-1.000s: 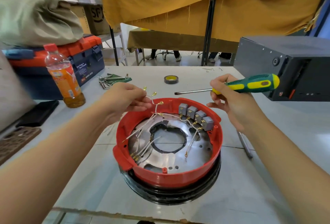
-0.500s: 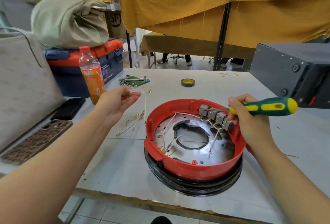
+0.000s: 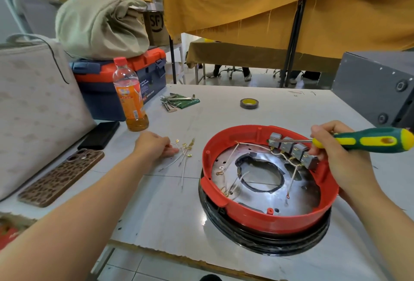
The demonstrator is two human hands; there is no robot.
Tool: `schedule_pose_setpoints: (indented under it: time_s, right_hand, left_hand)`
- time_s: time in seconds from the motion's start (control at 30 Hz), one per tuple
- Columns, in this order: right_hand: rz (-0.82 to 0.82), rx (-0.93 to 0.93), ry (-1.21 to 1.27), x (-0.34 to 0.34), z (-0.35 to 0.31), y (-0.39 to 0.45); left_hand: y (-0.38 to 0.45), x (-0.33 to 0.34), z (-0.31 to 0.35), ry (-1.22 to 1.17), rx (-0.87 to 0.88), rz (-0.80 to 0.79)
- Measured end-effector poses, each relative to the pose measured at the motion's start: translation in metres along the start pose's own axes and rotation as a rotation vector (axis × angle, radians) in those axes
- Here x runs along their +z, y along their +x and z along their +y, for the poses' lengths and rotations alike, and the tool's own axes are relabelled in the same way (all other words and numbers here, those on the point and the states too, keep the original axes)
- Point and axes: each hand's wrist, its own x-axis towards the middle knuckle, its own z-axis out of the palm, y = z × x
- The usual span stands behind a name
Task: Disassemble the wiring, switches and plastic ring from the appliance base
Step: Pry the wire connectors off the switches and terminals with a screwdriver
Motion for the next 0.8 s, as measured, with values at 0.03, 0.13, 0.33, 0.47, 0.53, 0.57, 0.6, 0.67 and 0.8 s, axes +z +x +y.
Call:
schedule_pose_setpoints:
  time_s: [0.03, 0.13, 0.33, 0.47, 0.53, 0.57, 0.6, 0.67, 0.8]
  right_hand:
    - [0.001, -0.001, 0.002, 0.000, 0.000, 0.000]
    - [0.000, 0.001, 0.003, 0.000, 0.000, 0.000]
    - [-0.005, 0.004, 0.013, 0.000, -0.002, -0.002]
    - [0.002, 0.036, 0.045, 0.001, -0.005, -0.004]
    - [0.004, 0.049, 0.056, 0.002, -0.006, -0.004]
    - [0.008, 0.059, 0.062, 0.003, -0.007, -0.004]
    - [0.013, 0.068, 0.072, 0.003, -0.008, -0.004]
    - [0.021, 0.079, 0.091, 0.003, -0.009, -0.003]
    - [0.024, 0.122, 0.133, 0.000, -0.009, 0.001]
  left_hand:
    - [0.001, 0.000, -0.001, 0.051, 0.020, 0.014]
    - [0.006, -0.001, -0.004, 0.228, 0.082, 0.052]
    - [0.007, -0.004, -0.005, 0.496, 0.183, 0.085]
    - [-0.009, 0.003, 0.004, 0.507, 0.304, 0.061]
    - [-0.028, 0.015, 0.016, 0.487, 0.471, 0.038]
    - [-0.041, 0.023, 0.023, 0.455, 0.559, 0.011]
    - [-0.053, 0.030, 0.030, 0.426, 0.642, -0.036]
    - [-0.073, 0.043, 0.043, 0.486, 0.810, -0.170]
    - [-0.094, 0.065, 0.056, 0.863, 0.945, -0.442]
